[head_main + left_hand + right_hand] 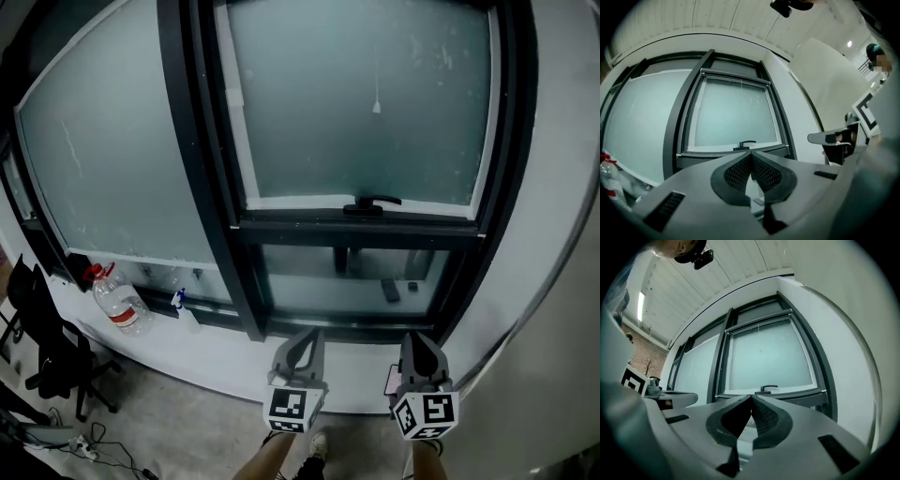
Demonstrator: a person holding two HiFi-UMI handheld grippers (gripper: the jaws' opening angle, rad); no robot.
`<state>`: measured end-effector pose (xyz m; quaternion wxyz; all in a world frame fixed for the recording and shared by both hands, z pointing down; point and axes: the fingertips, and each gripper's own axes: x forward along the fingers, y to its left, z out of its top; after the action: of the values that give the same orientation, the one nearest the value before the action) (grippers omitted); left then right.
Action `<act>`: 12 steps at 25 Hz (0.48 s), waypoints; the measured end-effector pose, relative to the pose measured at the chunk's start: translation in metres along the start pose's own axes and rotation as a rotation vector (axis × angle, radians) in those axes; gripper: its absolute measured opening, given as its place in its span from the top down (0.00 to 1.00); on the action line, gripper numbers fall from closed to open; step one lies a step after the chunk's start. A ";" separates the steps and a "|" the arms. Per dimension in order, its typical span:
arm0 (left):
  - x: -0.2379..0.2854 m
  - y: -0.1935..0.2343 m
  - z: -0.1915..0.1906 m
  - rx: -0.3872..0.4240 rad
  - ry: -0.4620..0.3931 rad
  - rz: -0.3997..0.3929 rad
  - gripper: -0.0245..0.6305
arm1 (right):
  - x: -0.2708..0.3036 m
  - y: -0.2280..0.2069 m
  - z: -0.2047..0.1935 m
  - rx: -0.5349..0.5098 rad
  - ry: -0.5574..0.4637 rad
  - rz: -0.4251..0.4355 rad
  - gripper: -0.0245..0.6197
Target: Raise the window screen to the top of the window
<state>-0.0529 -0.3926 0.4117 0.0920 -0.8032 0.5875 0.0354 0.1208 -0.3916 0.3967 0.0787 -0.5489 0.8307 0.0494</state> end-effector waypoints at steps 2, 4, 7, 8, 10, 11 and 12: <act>-0.024 -0.005 0.000 -0.022 0.017 0.017 0.96 | -0.026 0.009 -0.001 -0.003 0.015 0.007 0.95; -0.042 -0.008 0.005 -0.040 0.010 0.029 0.96 | -0.048 0.016 0.001 -0.030 0.024 0.014 0.95; -0.063 -0.023 0.016 -0.023 -0.001 0.013 0.96 | -0.076 0.014 0.003 -0.039 0.036 -0.006 0.95; -0.069 -0.027 0.019 -0.011 -0.003 0.004 0.96 | -0.082 0.013 0.003 -0.024 0.038 -0.016 0.95; -0.083 -0.032 0.022 -0.002 -0.006 -0.009 0.96 | -0.094 0.016 0.004 -0.006 0.039 -0.029 0.95; -0.091 -0.032 0.024 -0.004 -0.008 -0.012 0.96 | -0.099 0.021 0.005 -0.008 0.039 -0.031 0.95; -0.100 -0.030 0.025 -0.006 -0.009 -0.013 0.96 | -0.104 0.027 0.005 -0.015 0.041 -0.031 0.95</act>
<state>-0.0536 -0.2856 0.4073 0.0928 -0.8070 0.5819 0.0402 0.1360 -0.2861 0.4107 0.0583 -0.5631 0.8232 0.0433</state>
